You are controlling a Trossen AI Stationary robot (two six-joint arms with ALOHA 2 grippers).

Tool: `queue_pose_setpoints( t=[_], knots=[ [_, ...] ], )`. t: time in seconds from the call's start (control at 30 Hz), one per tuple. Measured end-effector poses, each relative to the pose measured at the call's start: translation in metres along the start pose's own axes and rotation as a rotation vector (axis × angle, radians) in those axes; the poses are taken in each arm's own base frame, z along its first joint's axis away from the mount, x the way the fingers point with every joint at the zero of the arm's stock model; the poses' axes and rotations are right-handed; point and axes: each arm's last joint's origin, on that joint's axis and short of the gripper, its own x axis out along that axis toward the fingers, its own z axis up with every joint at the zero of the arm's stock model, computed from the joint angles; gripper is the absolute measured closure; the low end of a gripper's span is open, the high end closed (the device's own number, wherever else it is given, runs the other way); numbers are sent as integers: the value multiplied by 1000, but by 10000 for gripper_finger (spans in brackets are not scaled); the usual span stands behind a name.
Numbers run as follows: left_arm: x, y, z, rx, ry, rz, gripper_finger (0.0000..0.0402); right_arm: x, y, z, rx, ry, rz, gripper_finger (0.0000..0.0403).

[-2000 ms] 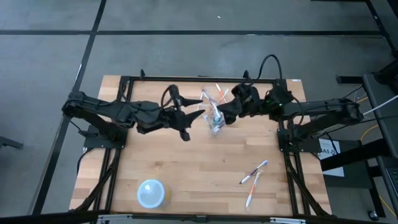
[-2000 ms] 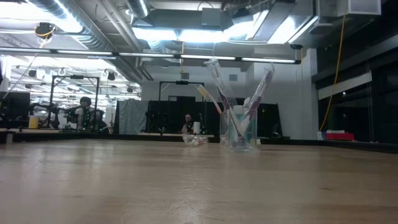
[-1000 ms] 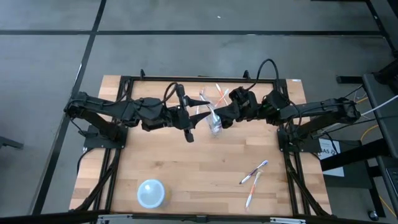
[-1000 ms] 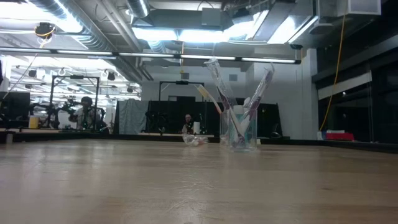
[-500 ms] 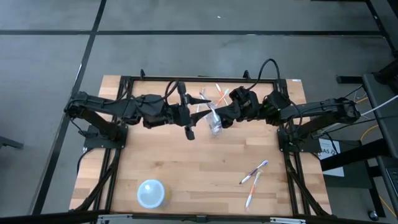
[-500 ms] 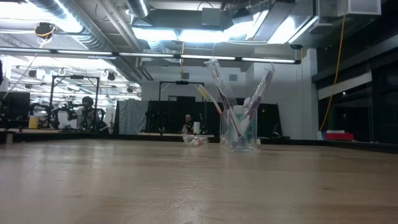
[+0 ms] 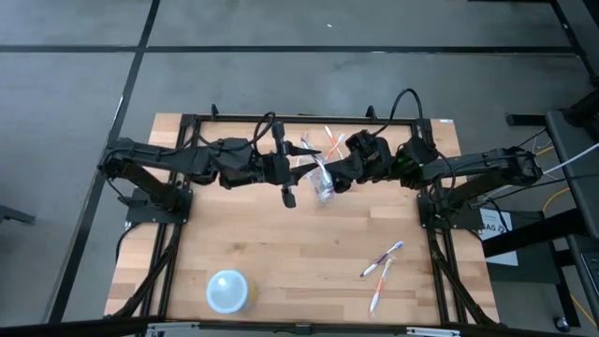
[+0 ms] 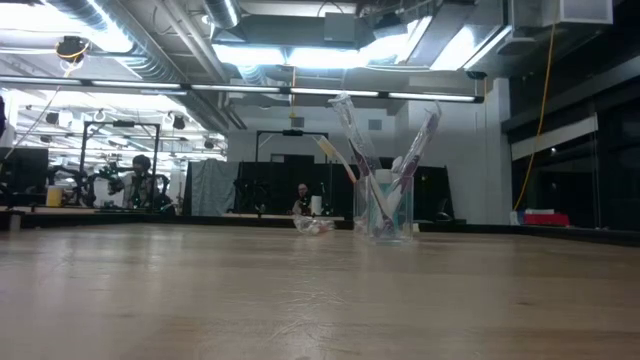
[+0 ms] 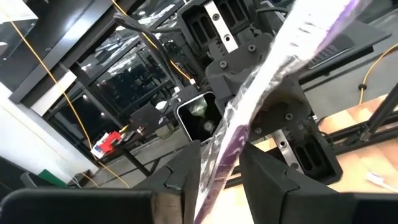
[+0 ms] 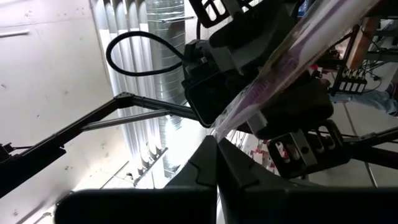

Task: Pick & Place toothbrushing station
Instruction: Put the purple toothbrush into the transparent organizer

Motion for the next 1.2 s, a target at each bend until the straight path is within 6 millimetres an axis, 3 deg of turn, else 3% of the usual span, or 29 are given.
queue_pose_setpoints(
  t=[0.1,0.27,0.5,0.9,1.2],
  knots=[
    [2,-2,-1,4,7,-5,318,0,0,-1,1,2,2,403],
    [4,-3,-1,-30,-5,-3,385,0,1,-1,-7,-1,9,403],
    [8,5,-6,-104,9,22,386,0,6,1,-105,-66,63,390],
    [5,14,-10,-102,43,50,386,-1,14,1,-252,-102,133,277],
    [0,53,-17,-200,39,155,386,0,11,-3,-310,-86,102,250]
  ],
)
